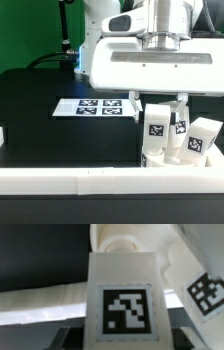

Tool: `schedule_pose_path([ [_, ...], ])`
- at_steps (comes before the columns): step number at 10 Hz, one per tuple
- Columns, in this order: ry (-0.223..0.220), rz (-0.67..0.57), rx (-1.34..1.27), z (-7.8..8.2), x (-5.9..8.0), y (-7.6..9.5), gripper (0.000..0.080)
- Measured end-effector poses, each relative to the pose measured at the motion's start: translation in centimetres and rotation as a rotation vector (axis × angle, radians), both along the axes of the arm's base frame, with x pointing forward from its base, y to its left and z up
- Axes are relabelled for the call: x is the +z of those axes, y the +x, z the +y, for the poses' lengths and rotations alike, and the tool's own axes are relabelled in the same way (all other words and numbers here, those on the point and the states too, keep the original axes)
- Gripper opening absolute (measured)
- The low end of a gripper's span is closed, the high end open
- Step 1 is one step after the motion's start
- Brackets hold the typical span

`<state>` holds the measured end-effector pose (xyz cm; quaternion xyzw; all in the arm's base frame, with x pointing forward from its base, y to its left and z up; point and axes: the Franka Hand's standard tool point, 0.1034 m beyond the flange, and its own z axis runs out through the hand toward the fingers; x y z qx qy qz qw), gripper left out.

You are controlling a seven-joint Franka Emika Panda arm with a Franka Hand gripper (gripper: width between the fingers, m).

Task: Assemble stool

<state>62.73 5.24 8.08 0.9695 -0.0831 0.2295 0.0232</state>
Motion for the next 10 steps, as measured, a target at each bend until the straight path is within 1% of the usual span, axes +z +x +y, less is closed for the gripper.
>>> schedule_pose_path([
  [2,-0.003,-0.007,0.002,0.11,-0.28,-0.25,0.0337],
  [4,-0.013,-0.032,0.013,0.36,-0.96,-0.85,0.0337],
  [6,-0.023,-0.098,0.016,0.40,-0.91,-0.98,0.0337],
  [9,-0.024,-0.097,0.019,0.38,-0.90,-0.96,0.0337],
  [10,-0.025,-0.098,0.020,0.38,-0.86,-0.94,0.0554],
])
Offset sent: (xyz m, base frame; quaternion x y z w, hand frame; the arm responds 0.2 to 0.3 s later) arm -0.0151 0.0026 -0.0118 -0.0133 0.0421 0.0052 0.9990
